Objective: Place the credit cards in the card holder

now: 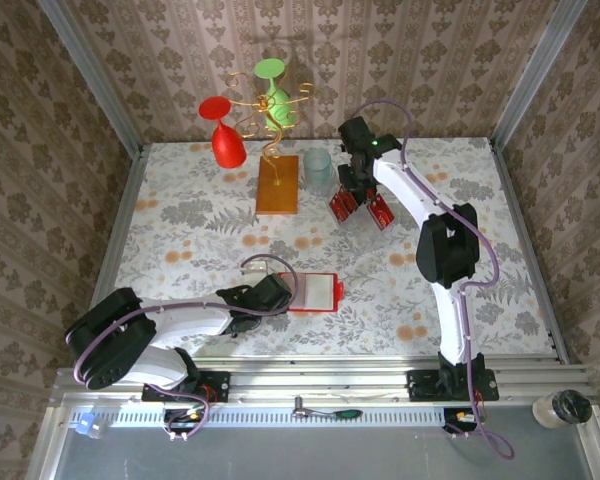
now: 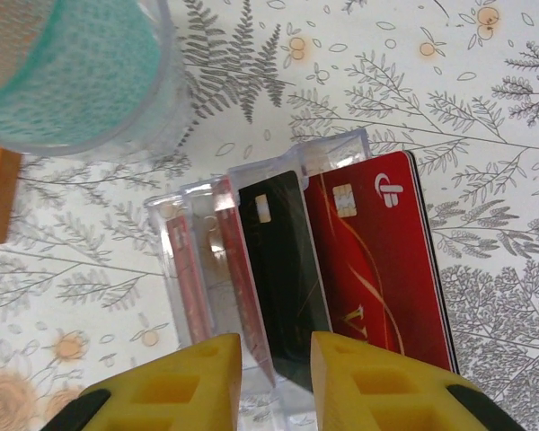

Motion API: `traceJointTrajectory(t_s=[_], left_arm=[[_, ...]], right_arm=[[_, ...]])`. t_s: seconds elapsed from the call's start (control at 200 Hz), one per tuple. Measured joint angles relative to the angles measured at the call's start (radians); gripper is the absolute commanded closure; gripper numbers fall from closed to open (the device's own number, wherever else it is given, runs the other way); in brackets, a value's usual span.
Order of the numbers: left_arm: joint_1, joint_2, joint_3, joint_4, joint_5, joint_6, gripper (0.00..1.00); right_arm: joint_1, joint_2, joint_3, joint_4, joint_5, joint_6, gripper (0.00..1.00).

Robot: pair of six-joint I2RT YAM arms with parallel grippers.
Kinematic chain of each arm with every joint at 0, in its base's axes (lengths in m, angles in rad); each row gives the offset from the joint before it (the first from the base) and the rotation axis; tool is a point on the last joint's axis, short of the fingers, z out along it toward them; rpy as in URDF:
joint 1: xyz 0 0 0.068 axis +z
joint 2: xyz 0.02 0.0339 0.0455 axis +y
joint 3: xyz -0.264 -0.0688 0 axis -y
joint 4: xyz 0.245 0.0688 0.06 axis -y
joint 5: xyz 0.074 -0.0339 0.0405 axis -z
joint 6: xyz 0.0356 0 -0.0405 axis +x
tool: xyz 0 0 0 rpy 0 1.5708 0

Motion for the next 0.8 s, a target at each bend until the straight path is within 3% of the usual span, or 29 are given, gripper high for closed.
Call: traceJointTrajectory(t_s=[0.44, 0.66, 0.8], left_arm=[[-0.014, 0.005, 0.0, 0.004, 0.0, -0.011, 0.0], [-0.014, 0.005, 0.0, 0.003, 0.0, -0.011, 0.0], [-0.014, 0.005, 0.0, 0.003, 0.0, -0.011, 0.0]], right_arm=[[0.0, 0.086, 0.069, -0.051, 0.053, -0.024, 0.71], [0.0, 0.104, 0.069, -0.055, 0.044, -0.025, 0.8], [0.0, 0.104, 0.073, -0.057, 0.037, -0.025, 0.8]])
